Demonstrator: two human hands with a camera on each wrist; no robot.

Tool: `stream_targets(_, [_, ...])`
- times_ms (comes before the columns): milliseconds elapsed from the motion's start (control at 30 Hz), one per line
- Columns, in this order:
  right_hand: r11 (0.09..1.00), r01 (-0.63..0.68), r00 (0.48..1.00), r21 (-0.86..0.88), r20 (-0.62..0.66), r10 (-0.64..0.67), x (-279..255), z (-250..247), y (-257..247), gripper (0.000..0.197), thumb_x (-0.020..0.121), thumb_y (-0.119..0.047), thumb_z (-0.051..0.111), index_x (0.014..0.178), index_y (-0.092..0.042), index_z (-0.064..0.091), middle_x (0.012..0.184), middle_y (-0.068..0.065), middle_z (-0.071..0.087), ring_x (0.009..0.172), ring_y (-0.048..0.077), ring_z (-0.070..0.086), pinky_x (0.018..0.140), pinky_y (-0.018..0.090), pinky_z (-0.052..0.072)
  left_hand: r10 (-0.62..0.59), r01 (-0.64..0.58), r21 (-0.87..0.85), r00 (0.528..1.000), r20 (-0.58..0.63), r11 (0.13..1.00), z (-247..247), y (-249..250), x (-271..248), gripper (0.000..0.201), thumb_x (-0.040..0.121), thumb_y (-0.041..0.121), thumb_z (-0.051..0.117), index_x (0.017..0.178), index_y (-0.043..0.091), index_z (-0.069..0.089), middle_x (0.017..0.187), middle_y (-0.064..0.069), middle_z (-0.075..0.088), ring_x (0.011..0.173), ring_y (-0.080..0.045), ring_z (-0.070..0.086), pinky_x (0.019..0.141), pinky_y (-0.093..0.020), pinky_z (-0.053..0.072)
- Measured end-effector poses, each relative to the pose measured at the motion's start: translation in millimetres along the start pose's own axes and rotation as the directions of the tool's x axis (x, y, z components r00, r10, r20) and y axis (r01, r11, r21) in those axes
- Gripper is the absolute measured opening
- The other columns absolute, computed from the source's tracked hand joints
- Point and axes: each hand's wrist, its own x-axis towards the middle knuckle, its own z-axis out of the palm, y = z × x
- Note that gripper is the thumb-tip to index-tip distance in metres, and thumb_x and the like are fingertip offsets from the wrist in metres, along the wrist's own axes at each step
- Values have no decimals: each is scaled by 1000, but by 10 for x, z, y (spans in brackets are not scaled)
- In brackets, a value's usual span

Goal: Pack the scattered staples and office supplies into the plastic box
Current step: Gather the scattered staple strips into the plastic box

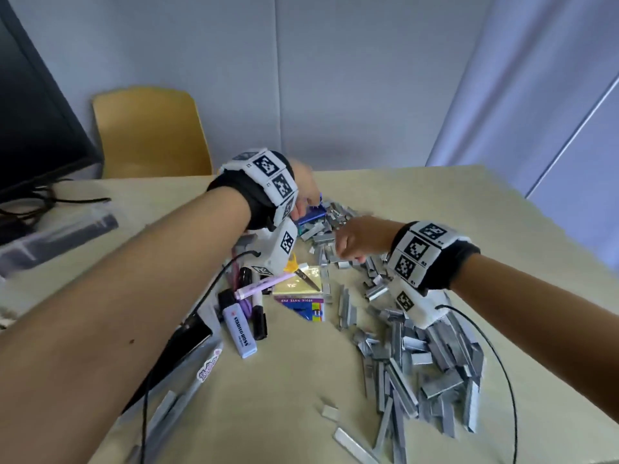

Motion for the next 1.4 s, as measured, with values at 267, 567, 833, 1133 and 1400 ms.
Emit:
stream_targets(267, [997, -31, 990, 73, 136, 21, -200, 327, -79, 22, 84, -15, 63, 105, -10, 62, 112, 2, 62, 97, 13, 54, 92, 27, 41, 58, -77, 267, 995, 79, 961, 547, 6, 116, 16, 93, 5, 46, 79, 11, 52, 75, -3, 48, 55, -9, 38, 54, -21, 36])
stream_targets(567, [968, -170, 985, 183, 13, 171, -225, 574, -89, 16, 83, -2, 54, 93, -4, 66, 103, 10, 65, 99, 23, 59, 78, 24, 41, 49, -51, 131, 999, 16, 990, 874, -132, -57, 22, 91, 3, 48, 100, 14, 65, 122, -8, 55, 105, -25, 58, 86, -32, 46])
stream_targets(833, [736, -259, 948, 625, 16, 319, -98, 402, 126, 16, 81, 5, 50, 87, -9, 55, 90, 5, 56, 79, 16, 53, 69, 26, 45, -47, 73, 218, 992, -121, 973, 1024, -15, -6, 25, 95, 18, 47, 117, 8, 55, 121, -10, 56, 108, -30, 58, 83, -36, 45])
stream_targets(1133, [708, -245, 919, 662, -72, 386, 73, 221, 358, 15, 85, -8, 52, 73, -14, 45, 70, 0, 53, 57, 12, 50, 53, 23, 39, -30, 64, 200, 985, -169, 978, 1185, 113, 63, 25, 91, 4, 49, 115, 2, 54, 127, -14, 48, 105, -31, 58, 79, -37, 46])
stream_targets(1400, [973, -110, 992, 203, -45, 122, 309, 271, 234, 18, 85, -12, 56, 103, -11, 55, 106, 3, 43, 91, 21, 47, 83, 32, 43, -285, 100, -800, 954, -92, 592, 1076, -132, 89, 14, 80, -4, 60, 75, 6, 52, 66, -10, 59, 34, -2, 49, 36, -15, 39])
